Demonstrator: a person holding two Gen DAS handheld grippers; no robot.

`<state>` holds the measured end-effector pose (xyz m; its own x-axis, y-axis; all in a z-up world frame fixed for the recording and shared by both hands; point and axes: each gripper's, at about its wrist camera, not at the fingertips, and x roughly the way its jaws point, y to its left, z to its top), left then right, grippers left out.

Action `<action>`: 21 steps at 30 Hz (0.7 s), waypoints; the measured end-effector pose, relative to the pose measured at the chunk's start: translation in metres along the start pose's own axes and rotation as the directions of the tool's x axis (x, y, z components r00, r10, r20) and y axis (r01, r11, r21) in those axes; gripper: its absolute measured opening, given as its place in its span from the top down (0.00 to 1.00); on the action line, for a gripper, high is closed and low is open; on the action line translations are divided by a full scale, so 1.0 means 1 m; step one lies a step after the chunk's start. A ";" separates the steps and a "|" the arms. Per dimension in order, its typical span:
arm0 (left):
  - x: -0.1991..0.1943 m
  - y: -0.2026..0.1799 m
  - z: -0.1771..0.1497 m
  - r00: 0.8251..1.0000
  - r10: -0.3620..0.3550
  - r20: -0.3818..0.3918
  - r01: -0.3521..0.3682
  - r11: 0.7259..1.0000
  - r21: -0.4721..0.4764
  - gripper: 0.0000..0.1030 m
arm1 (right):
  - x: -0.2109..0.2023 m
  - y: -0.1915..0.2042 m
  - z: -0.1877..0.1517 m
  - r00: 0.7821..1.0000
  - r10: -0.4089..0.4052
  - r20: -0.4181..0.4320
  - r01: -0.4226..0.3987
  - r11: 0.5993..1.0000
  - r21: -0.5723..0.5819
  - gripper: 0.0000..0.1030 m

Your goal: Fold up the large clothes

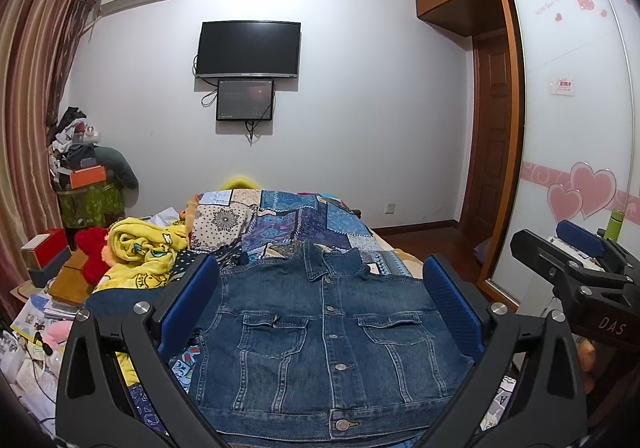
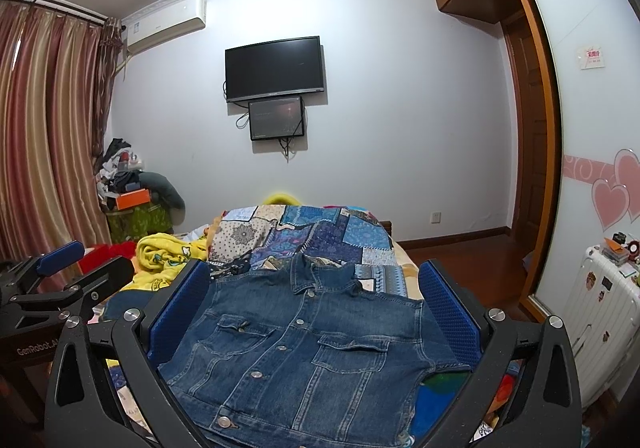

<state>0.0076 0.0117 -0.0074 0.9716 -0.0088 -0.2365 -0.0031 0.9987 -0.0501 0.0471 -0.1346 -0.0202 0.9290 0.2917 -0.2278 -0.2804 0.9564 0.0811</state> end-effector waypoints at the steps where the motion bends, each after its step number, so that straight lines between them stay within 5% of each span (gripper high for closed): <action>1: 0.000 0.000 0.000 1.000 -0.001 0.000 0.001 1.000 0.000 0.00 | 0.000 0.000 0.000 1.000 0.000 0.000 0.000 1.000 0.001 0.00; 21: 0.003 0.003 -0.003 1.000 -0.001 -0.007 0.001 1.000 -0.007 0.00 | 0.004 -0.001 -0.002 1.000 0.002 -0.013 -0.002 1.000 0.008 0.00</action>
<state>0.0096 0.0143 -0.0112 0.9698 -0.0101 -0.2437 -0.0040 0.9983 -0.0574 0.0509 -0.1348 -0.0233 0.9253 0.2938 -0.2398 -0.2804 0.9558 0.0889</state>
